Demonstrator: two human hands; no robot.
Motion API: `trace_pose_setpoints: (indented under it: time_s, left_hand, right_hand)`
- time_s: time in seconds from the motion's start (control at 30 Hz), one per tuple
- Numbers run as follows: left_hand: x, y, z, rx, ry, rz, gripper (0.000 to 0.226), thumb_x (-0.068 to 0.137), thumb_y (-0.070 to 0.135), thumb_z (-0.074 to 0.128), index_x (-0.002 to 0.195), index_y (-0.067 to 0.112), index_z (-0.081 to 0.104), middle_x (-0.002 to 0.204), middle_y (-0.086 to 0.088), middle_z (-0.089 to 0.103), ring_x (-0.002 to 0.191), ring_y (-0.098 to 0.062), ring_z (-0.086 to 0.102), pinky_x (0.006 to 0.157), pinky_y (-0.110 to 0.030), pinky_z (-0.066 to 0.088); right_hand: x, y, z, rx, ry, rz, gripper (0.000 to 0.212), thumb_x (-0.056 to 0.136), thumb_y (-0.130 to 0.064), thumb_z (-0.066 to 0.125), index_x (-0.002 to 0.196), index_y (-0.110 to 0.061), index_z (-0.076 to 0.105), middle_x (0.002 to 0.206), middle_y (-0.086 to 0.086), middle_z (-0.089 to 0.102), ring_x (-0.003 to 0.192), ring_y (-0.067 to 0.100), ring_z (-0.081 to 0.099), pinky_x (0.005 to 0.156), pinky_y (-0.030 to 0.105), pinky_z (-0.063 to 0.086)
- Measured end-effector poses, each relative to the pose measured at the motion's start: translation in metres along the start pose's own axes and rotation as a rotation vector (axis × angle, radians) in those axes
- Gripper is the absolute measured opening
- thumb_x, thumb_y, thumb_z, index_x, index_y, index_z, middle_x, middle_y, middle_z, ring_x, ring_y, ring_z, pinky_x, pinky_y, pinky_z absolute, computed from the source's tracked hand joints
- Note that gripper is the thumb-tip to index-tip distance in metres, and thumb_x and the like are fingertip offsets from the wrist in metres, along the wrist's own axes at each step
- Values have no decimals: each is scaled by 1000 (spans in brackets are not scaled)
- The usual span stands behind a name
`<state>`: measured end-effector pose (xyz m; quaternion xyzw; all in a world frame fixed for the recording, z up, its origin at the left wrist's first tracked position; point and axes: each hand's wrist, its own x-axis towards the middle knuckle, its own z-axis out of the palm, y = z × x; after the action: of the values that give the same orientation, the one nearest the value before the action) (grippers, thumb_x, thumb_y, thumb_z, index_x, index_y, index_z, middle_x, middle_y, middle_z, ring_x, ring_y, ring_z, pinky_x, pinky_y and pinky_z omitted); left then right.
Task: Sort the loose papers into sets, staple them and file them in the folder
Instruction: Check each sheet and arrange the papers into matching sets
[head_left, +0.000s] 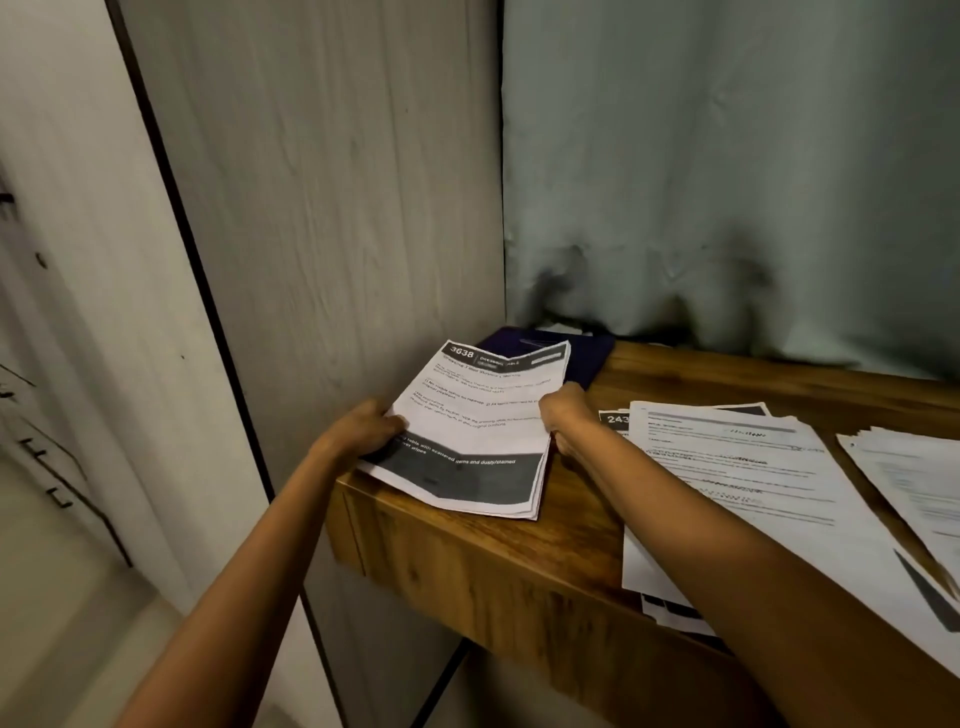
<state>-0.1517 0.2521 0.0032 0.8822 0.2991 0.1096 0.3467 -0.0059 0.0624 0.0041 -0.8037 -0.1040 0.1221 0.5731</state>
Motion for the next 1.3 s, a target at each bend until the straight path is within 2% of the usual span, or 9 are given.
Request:
trace_pose_setpoints:
  time_s: [0.1, 0.27, 0.37, 0.53, 0.7, 0.93, 1.07, 1.17, 1.3]
  left_hand:
    - [4, 2, 5, 59, 3, 36, 25, 96, 15, 52, 117, 2, 56, 116, -12, 61, 106, -28, 58, 92, -38, 45]
    - [13, 4, 7, 240, 18, 78, 31, 95, 9, 49, 126, 5, 51, 127, -16, 55, 116, -29, 50, 95, -35, 38]
    - [16, 3, 9, 373, 40, 77, 44, 94, 10, 46, 138, 7, 42, 139, -17, 47, 126, -32, 45, 103, -37, 37]
    - [12, 5, 18, 530, 62, 67, 46, 97, 14, 42, 143, 8, 35, 143, -17, 40, 129, -33, 42, 104, -40, 37]
    - [6, 2, 23, 629, 91, 50, 45, 99, 17, 37, 143, 7, 32, 142, -19, 41, 128, -36, 42, 105, -45, 38]
    - [-15, 34, 28, 472, 194, 136, 43, 100, 26, 41, 140, 11, 37, 139, -18, 43, 126, -35, 43, 103, -49, 40]
    - [-39, 68, 49, 378, 228, 250, 47, 101, 33, 41, 142, 11, 36, 142, -18, 43, 127, -36, 44, 102, -47, 41]
    - [-55, 94, 70, 310, 148, 302, 51, 101, 36, 40, 145, 11, 33, 148, -17, 37, 132, -34, 40, 107, -45, 36]
    - [-81, 126, 100, 220, 33, 338, 51, 100, 38, 40, 144, 14, 33, 146, -16, 41, 129, -32, 42, 105, -43, 36]
  right_hand:
    - [-3, 3, 6, -124, -9, -48, 36, 93, 1, 44, 128, 3, 52, 129, 17, 57, 112, 33, 57, 91, 31, 49]
    - [-7, 7, 16, -267, 8, -73, 49, 93, -2, 49, 139, 9, 34, 142, 21, 41, 125, 33, 47, 98, 30, 42]
    - [-7, 9, 19, -368, 2, -89, 48, 92, -7, 50, 135, 11, 38, 140, 26, 37, 127, 37, 41, 100, 36, 39]
    - [-3, 13, 16, -434, -21, -85, 45, 89, -11, 49, 129, 9, 47, 135, 30, 43, 124, 43, 43, 102, 47, 40]
    - [-4, 13, 10, -449, 22, -14, 50, 95, -13, 50, 141, 2, 34, 146, 22, 21, 121, 35, 46, 87, 30, 45]
    - [-21, 7, -20, -294, 93, -138, 54, 84, -14, 62, 135, -6, 46, 138, 13, 47, 124, 32, 46, 91, 33, 47]
    - [-39, 6, -52, -289, 147, -190, 50, 85, -13, 64, 131, -6, 45, 136, 15, 41, 125, 30, 43, 94, 32, 42]
    - [-54, 14, -78, -336, 171, -201, 46, 87, -14, 63, 129, -9, 47, 138, 16, 35, 123, 34, 45, 99, 34, 40]
    - [-72, 33, -119, -482, 191, -158, 49, 87, -25, 65, 130, -8, 49, 139, 17, 35, 124, 35, 44, 96, 35, 42]
